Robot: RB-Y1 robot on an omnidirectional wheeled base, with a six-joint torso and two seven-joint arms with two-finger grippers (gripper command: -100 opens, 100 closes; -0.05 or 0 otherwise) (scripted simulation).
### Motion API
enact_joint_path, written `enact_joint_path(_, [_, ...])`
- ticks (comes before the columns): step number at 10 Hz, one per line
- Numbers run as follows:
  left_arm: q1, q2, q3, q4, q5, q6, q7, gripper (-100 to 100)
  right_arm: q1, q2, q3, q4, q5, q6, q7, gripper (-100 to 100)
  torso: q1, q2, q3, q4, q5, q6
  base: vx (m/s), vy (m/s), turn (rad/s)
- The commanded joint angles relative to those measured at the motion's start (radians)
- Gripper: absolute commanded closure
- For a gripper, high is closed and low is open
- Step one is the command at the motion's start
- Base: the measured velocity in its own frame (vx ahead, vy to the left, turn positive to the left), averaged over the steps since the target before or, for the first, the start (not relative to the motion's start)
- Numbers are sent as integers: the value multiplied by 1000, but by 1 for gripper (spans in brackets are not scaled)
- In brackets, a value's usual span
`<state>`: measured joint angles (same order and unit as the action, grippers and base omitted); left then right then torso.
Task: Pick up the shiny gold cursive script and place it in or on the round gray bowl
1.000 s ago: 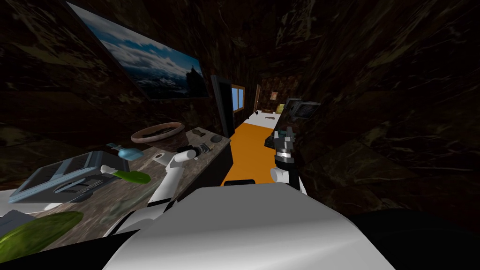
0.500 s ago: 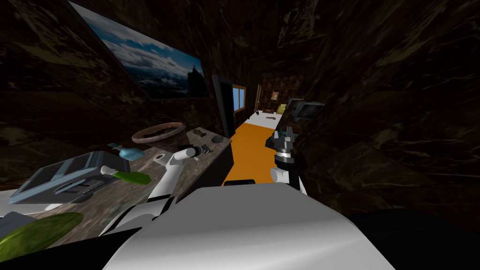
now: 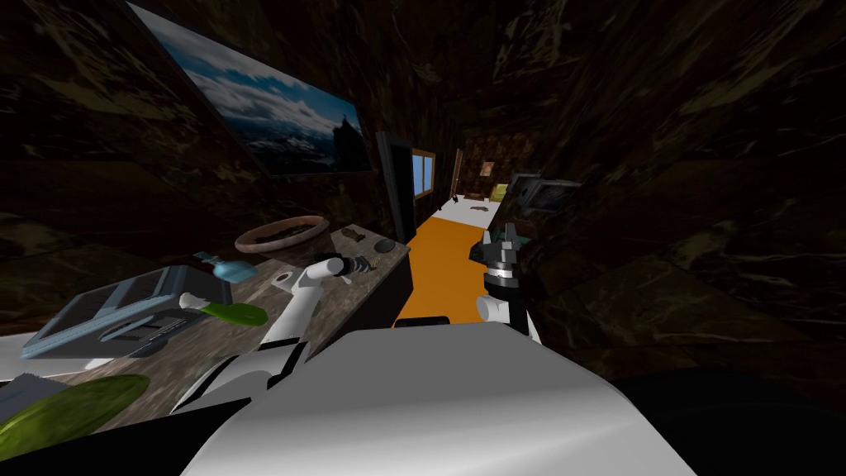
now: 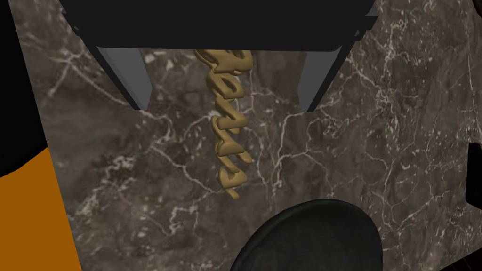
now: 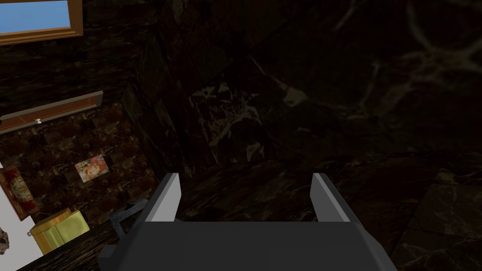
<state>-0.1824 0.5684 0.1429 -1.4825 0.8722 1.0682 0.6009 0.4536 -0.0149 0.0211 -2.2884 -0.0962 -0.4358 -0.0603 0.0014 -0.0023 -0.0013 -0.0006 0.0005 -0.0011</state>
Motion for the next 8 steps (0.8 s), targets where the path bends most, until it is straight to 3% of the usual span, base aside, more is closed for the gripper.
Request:
enact_joint_path(1, [-19,15,-8,17,19,50,21,-100,0,0,0,0,0,0,0,0,0,0,0,0,0,0,44,17,57])
enact_joint_path(6, [-49,43,-23,44,51,142,50,-100,0,0,0,0,0,0,0,0,0,0,0,0,0,0,28,17,30])
enact_joint_path(7, [-49,40,-21,47,48,128,44,-100,0,0,0,0,0,0,0,0,0,0,0,0,0,0,13,5,6])
enact_joint_path(8, [-50,40,-22,47,48,133,45,0,0,0,0,0,0,0,0,0,-1,1,0,0,0,0,0,0,0])
